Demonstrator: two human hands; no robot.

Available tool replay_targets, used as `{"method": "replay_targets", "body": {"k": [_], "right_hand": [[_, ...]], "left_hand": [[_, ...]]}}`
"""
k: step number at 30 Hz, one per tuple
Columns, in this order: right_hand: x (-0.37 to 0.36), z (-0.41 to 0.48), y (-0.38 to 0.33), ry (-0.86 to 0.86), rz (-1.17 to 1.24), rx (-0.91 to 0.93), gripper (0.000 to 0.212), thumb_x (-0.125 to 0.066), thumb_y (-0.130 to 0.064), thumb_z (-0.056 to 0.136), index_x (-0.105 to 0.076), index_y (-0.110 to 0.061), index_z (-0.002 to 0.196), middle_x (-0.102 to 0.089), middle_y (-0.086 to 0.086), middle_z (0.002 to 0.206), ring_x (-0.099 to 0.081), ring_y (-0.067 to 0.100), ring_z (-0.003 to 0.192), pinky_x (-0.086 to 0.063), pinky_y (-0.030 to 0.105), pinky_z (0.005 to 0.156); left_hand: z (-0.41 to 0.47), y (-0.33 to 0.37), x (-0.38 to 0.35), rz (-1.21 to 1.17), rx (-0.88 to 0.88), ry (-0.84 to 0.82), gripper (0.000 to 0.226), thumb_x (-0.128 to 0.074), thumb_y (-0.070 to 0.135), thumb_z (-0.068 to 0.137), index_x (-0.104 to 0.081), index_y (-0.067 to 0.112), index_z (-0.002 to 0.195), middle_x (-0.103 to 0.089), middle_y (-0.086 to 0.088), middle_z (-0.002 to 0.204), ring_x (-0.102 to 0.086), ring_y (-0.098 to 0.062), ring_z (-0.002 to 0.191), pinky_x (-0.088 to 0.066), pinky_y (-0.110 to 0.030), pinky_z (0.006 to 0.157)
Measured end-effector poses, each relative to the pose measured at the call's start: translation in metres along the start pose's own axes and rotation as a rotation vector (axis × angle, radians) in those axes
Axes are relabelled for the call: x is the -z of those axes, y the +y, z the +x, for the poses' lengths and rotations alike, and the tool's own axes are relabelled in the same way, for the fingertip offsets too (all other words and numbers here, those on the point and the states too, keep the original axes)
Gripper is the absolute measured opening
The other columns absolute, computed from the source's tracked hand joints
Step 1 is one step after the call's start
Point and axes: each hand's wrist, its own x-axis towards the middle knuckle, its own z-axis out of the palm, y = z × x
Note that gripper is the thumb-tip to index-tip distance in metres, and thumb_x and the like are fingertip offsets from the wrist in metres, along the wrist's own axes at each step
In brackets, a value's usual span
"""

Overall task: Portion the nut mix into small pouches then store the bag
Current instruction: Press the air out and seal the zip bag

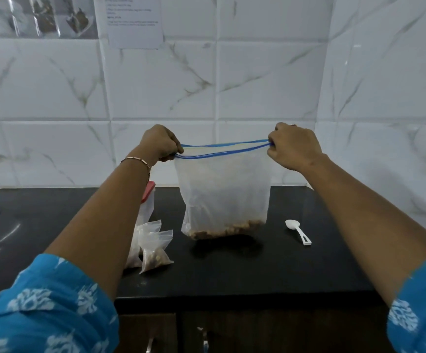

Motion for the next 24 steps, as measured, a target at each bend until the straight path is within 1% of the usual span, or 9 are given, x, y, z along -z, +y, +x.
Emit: {"method": "replay_targets", "body": {"k": [2,4,6,8,11,15,19,22,24], "right_hand": [[0.0,-0.002,0.0,0.091,-0.021,0.04,0.019,-0.056,-0.018,0.087,-0.069,-0.007,0.095,-0.056,0.007,0.101,-0.055,0.027,0.088,-0.038,0.031,0.06],[-0.004,-0.006,-0.001,0.141,-0.034,0.101,0.015,-0.062,-0.014,0.081,-0.07,-0.003,0.088,-0.055,0.009,0.107,-0.055,0.028,0.087,-0.037,0.03,0.055],[-0.008,-0.009,-0.001,0.169,-0.056,0.159,0.009,-0.065,-0.008,0.077,-0.069,-0.002,0.081,-0.057,0.01,0.103,-0.055,0.028,0.082,-0.036,0.029,0.05],[-0.011,-0.011,-0.001,0.186,-0.052,0.175,0.006,-0.064,-0.001,0.075,-0.065,-0.003,0.081,-0.059,0.01,0.087,-0.055,0.028,0.076,-0.038,0.029,0.048],[-0.013,-0.01,0.001,0.225,0.012,0.119,0.016,-0.058,0.005,0.077,-0.06,-0.006,0.088,-0.059,0.009,0.077,-0.054,0.028,0.073,-0.037,0.029,0.048],[-0.009,-0.008,0.001,0.211,0.201,-0.008,0.016,-0.053,-0.002,0.084,-0.055,-0.01,0.097,-0.054,0.008,0.075,-0.05,0.027,0.071,-0.033,0.031,0.056],[-0.014,-0.012,0.005,0.185,0.293,-0.089,0.012,-0.053,-0.012,0.086,-0.06,-0.016,0.096,-0.064,0.004,0.082,-0.053,0.024,0.082,-0.037,0.03,0.062],[-0.018,-0.016,0.001,0.164,0.336,-0.078,0.015,-0.055,-0.012,0.083,-0.061,-0.016,0.096,-0.062,0.0,0.081,-0.052,0.021,0.091,-0.039,0.03,0.063],[-0.017,-0.019,-0.006,0.19,0.352,-0.004,0.017,-0.057,-0.012,0.078,-0.062,-0.013,0.094,-0.059,-0.001,0.081,-0.052,0.021,0.089,-0.039,0.03,0.063]], "left_hand": [[0.001,0.0,0.001,-0.047,0.012,0.011,0.024,-0.059,-0.009,0.081,-0.07,0.009,0.07,-0.06,-0.012,0.064,-0.053,-0.018,0.051,-0.045,-0.018,0.043],[0.001,-0.002,-0.002,-0.153,0.07,-0.04,0.017,-0.06,-0.008,0.082,-0.072,0.003,0.085,-0.061,-0.014,0.072,-0.053,-0.019,0.054,-0.045,-0.016,0.039],[-0.001,-0.003,-0.007,-0.271,0.144,-0.087,0.013,-0.064,-0.004,0.084,-0.069,-0.003,0.096,-0.059,-0.014,0.079,-0.054,-0.019,0.057,-0.046,-0.015,0.039],[-0.001,-0.004,-0.01,-0.305,0.149,-0.082,0.013,-0.063,-0.008,0.083,-0.069,-0.002,0.093,-0.059,-0.013,0.078,-0.053,-0.018,0.058,-0.046,-0.014,0.04],[0.002,-0.004,-0.009,-0.258,0.094,0.027,0.02,-0.062,-0.015,0.079,-0.068,0.004,0.08,-0.057,-0.009,0.068,-0.05,-0.017,0.055,-0.044,-0.012,0.037],[0.004,-0.004,-0.008,-0.09,-0.059,0.17,0.022,-0.057,-0.008,0.08,-0.073,0.007,0.083,-0.06,0.002,0.063,-0.053,-0.013,0.056,-0.047,-0.018,0.05],[-0.012,-0.012,-0.02,-0.015,-0.302,0.19,0.015,-0.06,0.007,0.08,-0.072,0.011,0.087,-0.068,-0.001,0.088,-0.063,-0.018,0.074,-0.051,-0.024,0.068],[-0.014,-0.026,-0.032,0.137,-0.441,0.158,0.025,-0.067,0.002,0.072,-0.069,0.013,0.095,-0.059,-0.005,0.102,-0.062,-0.019,0.083,-0.049,-0.025,0.079],[-0.011,-0.035,-0.039,0.233,-0.499,0.151,0.032,-0.072,0.002,0.072,-0.065,0.012,0.101,-0.052,-0.009,0.109,-0.057,-0.022,0.089,-0.048,-0.028,0.081]]}}
